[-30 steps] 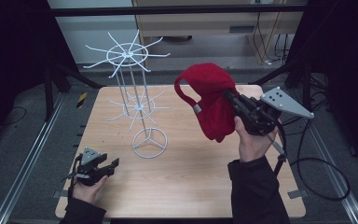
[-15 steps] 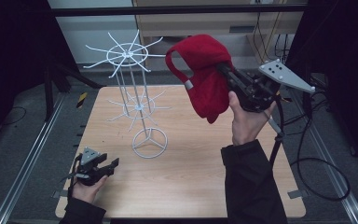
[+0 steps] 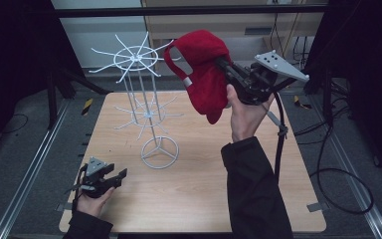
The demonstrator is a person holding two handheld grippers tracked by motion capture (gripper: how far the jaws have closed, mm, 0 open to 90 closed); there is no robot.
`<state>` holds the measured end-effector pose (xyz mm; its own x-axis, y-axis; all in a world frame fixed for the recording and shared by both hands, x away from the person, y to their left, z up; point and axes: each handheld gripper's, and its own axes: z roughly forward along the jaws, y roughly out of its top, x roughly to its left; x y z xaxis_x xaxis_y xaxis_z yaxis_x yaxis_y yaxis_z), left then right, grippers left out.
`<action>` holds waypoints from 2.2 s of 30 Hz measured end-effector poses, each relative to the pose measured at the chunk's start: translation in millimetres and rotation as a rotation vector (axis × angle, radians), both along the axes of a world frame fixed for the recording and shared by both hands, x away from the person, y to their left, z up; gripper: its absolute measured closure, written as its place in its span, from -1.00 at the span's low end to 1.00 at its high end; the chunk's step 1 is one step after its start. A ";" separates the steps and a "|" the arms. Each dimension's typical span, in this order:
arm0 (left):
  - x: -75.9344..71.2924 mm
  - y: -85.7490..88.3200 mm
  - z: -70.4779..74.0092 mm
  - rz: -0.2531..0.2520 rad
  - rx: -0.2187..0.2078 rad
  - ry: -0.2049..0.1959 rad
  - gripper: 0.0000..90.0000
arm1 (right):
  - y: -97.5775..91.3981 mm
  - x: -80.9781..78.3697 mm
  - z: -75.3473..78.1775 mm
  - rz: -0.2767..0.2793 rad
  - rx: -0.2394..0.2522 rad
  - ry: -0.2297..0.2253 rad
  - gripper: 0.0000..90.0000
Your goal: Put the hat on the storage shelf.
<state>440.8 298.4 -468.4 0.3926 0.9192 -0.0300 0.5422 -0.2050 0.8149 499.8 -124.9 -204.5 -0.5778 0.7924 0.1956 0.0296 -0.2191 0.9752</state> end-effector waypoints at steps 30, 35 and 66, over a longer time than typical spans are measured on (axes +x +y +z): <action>-0.2 -0.3 -0.1 0.002 0.004 0.000 -0.05 | 17.1 16.7 -79.1 0.105 -0.164 0.175 0.54; 0.1 -0.3 -0.5 0.004 0.004 0.002 -0.05 | 10.7 8.6 -76.0 0.087 -0.196 0.142 0.31; 2.4 0.5 -3.7 -0.021 0.010 -0.019 -0.33 | -93.1 -44.9 -221.5 -0.025 -0.310 0.362 -0.55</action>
